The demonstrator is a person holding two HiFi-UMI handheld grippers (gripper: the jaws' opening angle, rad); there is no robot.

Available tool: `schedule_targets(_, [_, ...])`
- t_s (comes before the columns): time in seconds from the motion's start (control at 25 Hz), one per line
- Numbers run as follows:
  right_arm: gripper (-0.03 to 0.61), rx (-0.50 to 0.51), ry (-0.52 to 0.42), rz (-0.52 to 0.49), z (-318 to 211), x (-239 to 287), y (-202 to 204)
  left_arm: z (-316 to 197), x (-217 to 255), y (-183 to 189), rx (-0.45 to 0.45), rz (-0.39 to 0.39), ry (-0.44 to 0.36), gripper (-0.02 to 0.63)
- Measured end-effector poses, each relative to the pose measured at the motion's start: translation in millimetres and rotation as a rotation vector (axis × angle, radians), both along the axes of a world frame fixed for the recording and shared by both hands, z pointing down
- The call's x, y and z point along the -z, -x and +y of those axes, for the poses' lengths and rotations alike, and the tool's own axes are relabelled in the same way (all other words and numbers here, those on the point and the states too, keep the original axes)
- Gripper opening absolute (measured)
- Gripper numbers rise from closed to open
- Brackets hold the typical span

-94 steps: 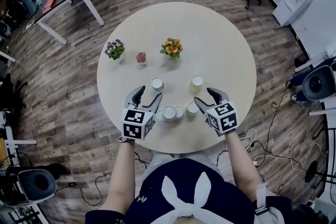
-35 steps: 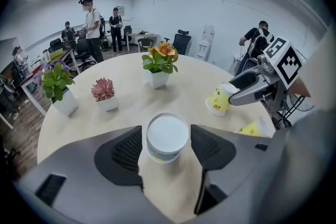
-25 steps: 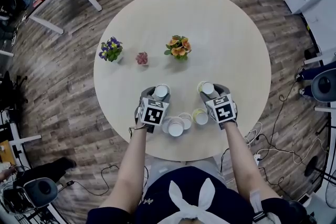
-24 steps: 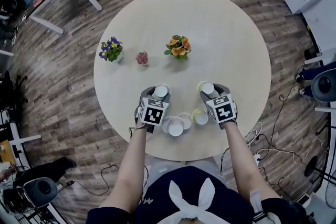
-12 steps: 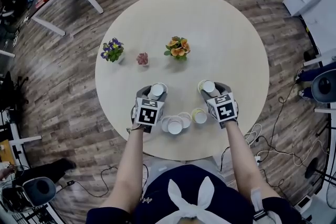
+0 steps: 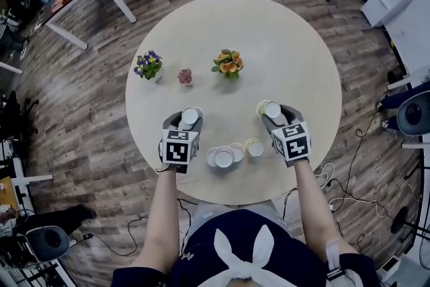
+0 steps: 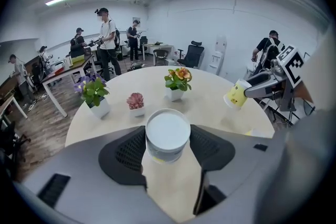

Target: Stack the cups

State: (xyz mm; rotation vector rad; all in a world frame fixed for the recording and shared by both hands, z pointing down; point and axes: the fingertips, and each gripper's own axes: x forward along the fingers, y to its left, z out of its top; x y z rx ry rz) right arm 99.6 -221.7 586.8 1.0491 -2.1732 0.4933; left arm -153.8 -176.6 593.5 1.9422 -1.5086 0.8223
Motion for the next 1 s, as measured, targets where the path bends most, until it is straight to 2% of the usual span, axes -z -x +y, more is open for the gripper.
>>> schedule_targets(0.72, [0.258,-0.026,-0.064,-0.046,52,49,-21,56,53,28,0.103,0.043,-0.122,0.273])
schedule_targets(1.0, [0.258,-0.016,-0.064,-0.049,74,55,-22,80,53,33,0.125,0.041,-0.120,0.273])
